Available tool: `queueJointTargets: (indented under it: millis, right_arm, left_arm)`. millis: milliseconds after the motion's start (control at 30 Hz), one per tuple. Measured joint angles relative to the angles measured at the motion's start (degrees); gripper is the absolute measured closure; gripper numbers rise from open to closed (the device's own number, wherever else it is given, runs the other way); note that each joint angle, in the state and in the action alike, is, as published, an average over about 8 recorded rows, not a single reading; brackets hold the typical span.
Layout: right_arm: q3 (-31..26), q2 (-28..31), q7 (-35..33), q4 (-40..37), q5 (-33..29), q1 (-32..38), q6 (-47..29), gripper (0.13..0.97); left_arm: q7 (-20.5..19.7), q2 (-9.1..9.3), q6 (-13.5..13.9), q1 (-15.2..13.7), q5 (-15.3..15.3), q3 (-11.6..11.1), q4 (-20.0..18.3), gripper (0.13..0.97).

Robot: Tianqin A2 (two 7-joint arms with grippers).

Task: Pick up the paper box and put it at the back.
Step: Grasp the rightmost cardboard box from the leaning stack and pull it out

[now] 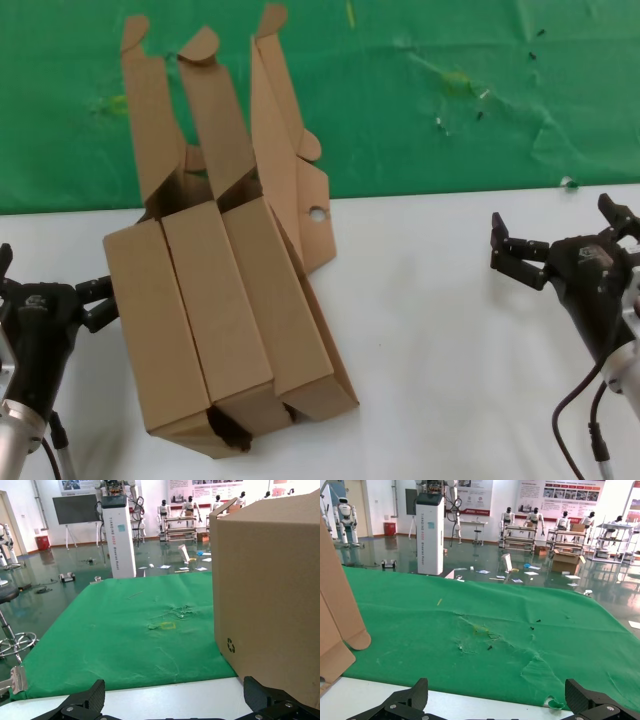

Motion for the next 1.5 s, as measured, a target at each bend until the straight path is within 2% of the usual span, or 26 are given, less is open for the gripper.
queueJointTargets:
  millis: [1300,1500]
  right_arm:
    - [0.0,0.0,0.0,0.0,0.0,0.0,0.0,0.129]
    - [1.7,-0.6,-1.6,0.4,0.1,-0.3,-2.1,0.129]
  left_arm:
    - [0.0,0.0,0.0,0.0,0.0,0.0,0.0,0.132]
    - [0.0,0.0,0.0,0.0,0.0,0.0,0.0,0.134]
